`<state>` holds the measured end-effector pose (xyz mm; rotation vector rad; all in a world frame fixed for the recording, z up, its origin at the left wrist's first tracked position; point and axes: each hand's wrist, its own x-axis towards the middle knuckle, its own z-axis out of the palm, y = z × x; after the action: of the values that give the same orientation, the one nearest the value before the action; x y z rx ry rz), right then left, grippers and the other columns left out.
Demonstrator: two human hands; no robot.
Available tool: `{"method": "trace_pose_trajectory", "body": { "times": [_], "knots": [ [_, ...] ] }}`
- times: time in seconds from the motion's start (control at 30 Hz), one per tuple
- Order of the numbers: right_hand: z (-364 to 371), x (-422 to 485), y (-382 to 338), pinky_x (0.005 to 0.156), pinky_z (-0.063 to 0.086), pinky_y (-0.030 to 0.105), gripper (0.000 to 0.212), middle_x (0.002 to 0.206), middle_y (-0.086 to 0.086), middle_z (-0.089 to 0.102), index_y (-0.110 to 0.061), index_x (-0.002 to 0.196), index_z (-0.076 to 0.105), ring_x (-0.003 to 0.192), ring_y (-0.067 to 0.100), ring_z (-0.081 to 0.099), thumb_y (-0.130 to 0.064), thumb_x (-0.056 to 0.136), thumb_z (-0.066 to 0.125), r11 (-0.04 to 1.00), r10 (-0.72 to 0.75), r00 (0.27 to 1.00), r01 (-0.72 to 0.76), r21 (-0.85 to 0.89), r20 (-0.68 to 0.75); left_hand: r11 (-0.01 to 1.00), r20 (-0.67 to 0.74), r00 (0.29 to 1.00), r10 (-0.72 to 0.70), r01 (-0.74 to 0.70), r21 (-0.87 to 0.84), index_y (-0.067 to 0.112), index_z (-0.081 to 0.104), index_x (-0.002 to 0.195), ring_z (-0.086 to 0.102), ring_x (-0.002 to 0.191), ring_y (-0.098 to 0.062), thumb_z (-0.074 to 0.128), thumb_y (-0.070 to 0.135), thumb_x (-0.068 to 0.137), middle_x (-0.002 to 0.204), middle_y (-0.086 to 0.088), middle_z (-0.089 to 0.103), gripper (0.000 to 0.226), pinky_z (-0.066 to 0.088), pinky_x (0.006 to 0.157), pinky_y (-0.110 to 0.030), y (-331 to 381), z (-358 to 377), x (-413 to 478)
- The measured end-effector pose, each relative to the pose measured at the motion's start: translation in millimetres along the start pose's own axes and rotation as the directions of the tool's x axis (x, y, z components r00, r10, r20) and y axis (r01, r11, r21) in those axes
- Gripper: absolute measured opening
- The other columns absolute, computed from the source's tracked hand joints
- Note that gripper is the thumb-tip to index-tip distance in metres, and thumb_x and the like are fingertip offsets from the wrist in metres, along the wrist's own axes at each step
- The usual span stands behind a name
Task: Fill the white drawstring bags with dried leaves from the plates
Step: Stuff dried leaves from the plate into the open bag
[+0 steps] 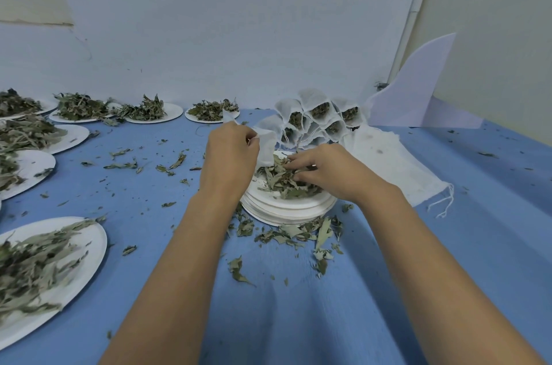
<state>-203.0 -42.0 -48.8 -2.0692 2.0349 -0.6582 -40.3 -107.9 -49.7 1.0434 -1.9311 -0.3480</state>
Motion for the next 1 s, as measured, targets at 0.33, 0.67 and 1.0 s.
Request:
{"method": "trace_pose_trajectory", "body": {
  "times": [0.33, 0.67, 1.0],
  "knots": [
    [-0.2, -0.6, -3.5, 0.077, 0.050, 0.020, 0.024, 0.098, 0.005, 0.074, -0.015, 0.111, 0.072, 0.079, 0.012, 0.066, -0.008, 0.089, 0.064, 1.000, 0.008, 0.966, -0.007, 0.005, -0.260, 0.999, -0.085, 0.996, -0.030, 0.027, -0.040, -0.007, 0.068, 0.079, 0.063, 0.065, -0.036, 0.051, 0.008, 0.093, 0.069, -0.023, 0.064, 0.027, 0.051, 0.071, -0.044, -3.2, 1.3, 1.5],
    [0.7, 0.4, -5.9, 0.055, 0.041, 0.001, 0.023, 0.085, -0.005, 0.068, -0.014, 0.110, 0.072, 0.057, -0.010, 0.056, -0.010, 0.089, 0.064, 0.977, 0.087, 0.921, -0.005, 0.211, -0.379, 0.993, -0.155, 0.984, -0.090, 0.077, -0.091, 0.000, 0.062, 0.069, 0.064, 0.056, -0.025, 0.050, 0.006, 0.093, 0.066, -0.026, 0.063, 0.028, 0.048, 0.062, -0.029, -7.9, -0.2, 2.9],
    [-5.1, 2.7, 0.8, 0.078, 0.055, 0.023, 0.020, 0.086, -0.004, 0.070, -0.011, 0.106, 0.071, 0.075, 0.006, 0.064, -0.007, 0.088, 0.064, 0.825, 0.265, 0.910, -0.042, 0.563, -0.320, 0.957, -0.161, 0.973, -0.167, 0.120, -0.266, 0.001, 0.070, 0.084, 0.057, 0.049, -0.008, 0.054, 0.006, 0.093, 0.059, -0.011, 0.061, 0.019, 0.037, 0.045, 0.001, -0.8, 2.3, -3.5]
  ]
}}
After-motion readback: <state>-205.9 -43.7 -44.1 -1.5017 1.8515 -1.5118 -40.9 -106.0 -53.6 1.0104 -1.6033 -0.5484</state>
